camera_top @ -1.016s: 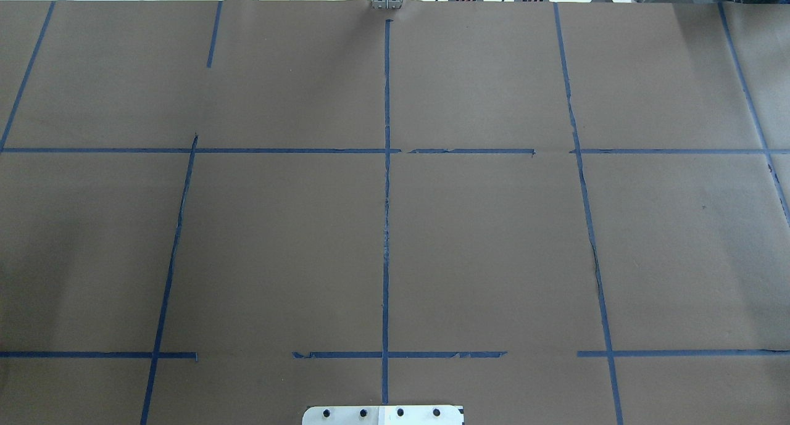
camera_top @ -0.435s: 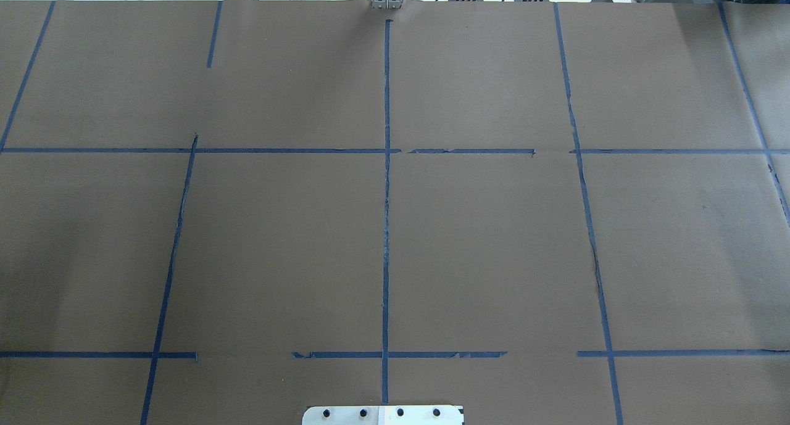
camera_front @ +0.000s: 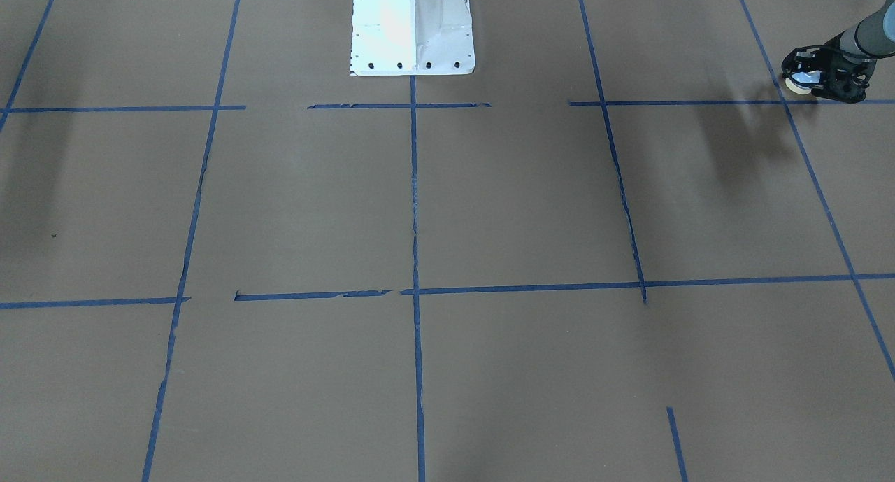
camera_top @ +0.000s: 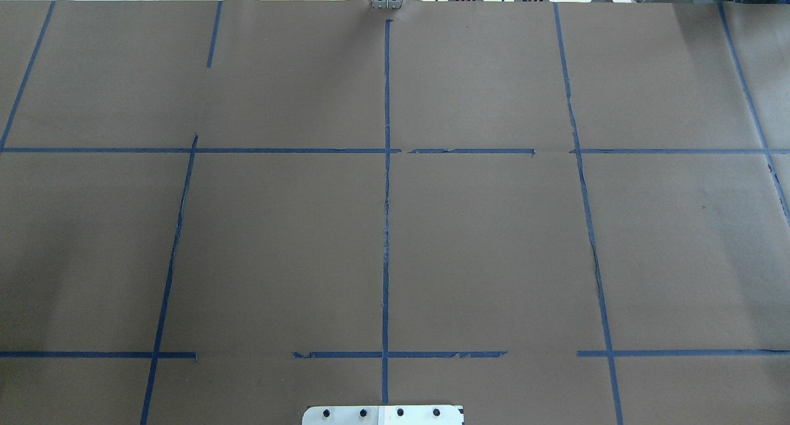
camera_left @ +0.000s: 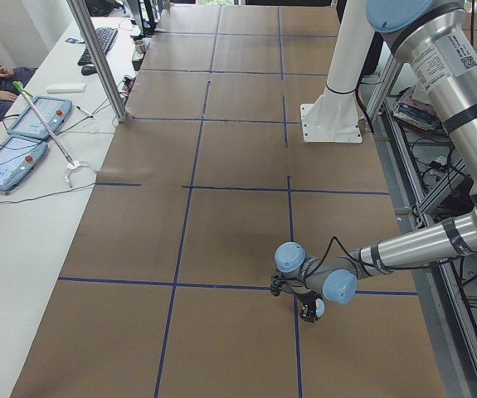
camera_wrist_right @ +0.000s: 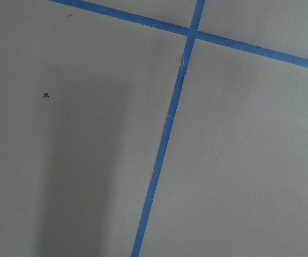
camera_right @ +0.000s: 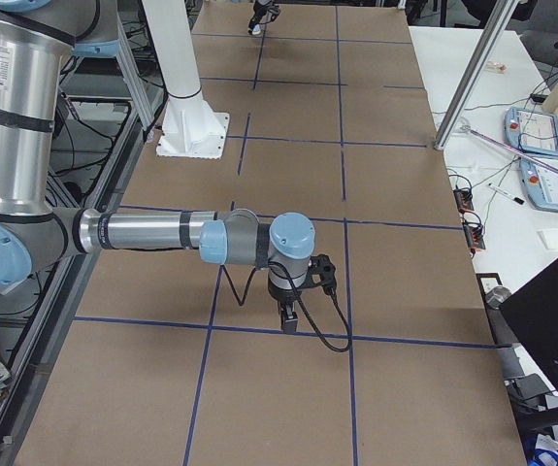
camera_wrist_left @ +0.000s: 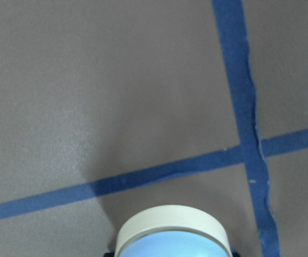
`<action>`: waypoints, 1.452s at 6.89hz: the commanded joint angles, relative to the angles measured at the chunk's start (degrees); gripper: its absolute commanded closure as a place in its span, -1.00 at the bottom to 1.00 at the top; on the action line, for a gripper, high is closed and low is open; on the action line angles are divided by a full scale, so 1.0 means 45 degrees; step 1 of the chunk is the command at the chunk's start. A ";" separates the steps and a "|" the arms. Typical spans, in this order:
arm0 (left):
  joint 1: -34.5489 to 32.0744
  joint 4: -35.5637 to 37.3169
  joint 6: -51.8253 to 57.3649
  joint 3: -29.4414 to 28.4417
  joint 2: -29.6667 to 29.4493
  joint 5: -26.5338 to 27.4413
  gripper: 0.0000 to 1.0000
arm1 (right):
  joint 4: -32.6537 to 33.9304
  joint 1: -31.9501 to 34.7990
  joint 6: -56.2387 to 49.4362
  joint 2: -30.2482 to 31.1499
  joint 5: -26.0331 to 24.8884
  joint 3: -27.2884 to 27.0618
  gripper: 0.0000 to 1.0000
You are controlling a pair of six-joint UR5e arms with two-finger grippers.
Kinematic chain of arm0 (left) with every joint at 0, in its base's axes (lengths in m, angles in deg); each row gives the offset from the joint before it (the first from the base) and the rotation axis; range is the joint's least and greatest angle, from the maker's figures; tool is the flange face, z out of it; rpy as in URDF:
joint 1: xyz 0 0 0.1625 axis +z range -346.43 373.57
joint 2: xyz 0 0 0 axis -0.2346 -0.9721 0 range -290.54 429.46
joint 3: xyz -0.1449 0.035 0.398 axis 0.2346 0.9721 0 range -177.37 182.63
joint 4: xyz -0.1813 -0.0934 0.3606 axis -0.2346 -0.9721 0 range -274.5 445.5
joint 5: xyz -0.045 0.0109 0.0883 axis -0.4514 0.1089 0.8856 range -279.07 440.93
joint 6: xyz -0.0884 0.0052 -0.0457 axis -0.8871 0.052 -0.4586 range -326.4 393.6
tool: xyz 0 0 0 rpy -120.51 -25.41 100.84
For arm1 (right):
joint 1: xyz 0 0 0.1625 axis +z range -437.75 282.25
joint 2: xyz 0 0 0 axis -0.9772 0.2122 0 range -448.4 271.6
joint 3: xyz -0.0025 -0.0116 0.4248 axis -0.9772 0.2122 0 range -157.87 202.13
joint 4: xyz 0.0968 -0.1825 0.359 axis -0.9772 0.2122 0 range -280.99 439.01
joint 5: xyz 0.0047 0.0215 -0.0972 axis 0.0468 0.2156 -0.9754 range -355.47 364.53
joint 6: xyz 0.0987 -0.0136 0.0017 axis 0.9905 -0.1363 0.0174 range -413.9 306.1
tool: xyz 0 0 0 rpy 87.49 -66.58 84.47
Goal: Place and press bell with both arms
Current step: 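Carry the blue-and-white bell in the left gripper toward the table center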
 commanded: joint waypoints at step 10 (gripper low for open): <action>-0.0999 0.3306 -0.7103 0.3633 -0.7003 0.0117 0.86 | 0.0019 -0.0036 0.0119 0.0000 0.0183 0.0058 -1.00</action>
